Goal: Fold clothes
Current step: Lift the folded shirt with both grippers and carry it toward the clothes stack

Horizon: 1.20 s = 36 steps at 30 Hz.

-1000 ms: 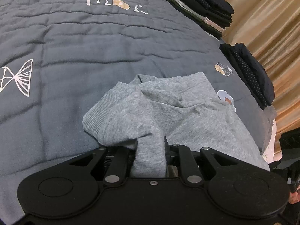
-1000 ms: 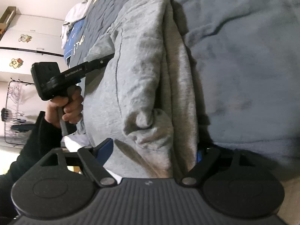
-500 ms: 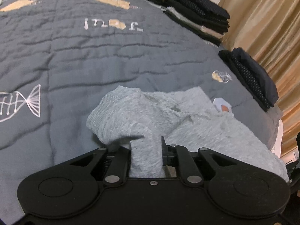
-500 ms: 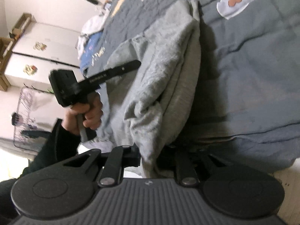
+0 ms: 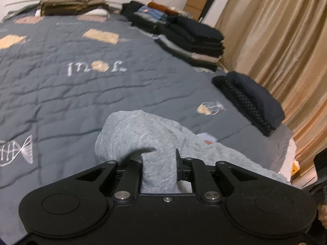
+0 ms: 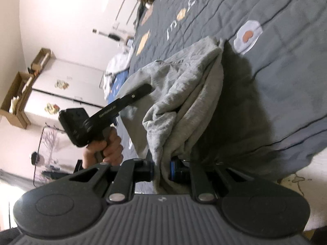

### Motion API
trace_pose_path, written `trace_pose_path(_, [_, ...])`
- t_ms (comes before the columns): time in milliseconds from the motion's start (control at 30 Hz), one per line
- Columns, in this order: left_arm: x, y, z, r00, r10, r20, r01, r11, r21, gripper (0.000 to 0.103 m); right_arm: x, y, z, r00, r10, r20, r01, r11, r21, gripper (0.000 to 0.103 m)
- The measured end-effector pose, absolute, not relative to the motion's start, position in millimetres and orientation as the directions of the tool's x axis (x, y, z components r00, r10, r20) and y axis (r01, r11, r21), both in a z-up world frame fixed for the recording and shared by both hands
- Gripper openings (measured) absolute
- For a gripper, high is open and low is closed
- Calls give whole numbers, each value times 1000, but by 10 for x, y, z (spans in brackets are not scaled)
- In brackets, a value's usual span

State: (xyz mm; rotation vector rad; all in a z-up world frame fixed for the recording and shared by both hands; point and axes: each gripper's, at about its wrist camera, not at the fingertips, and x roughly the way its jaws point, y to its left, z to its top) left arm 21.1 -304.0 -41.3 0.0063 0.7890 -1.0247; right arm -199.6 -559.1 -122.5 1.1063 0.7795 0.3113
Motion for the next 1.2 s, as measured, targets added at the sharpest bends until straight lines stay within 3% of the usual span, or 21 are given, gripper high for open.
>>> trace_pose_path(367, [-220,-3651,86,266,-834,-484,831,453,-323,10,-2417,-6065,-958,811,489,-321,97,428,899,14])
trace_pose_path(1200, [-1016,-5062,355,225,-905,-360,889,342,-303,10,-3113,-7427,-576,876,346,-337,118,524,844,14])
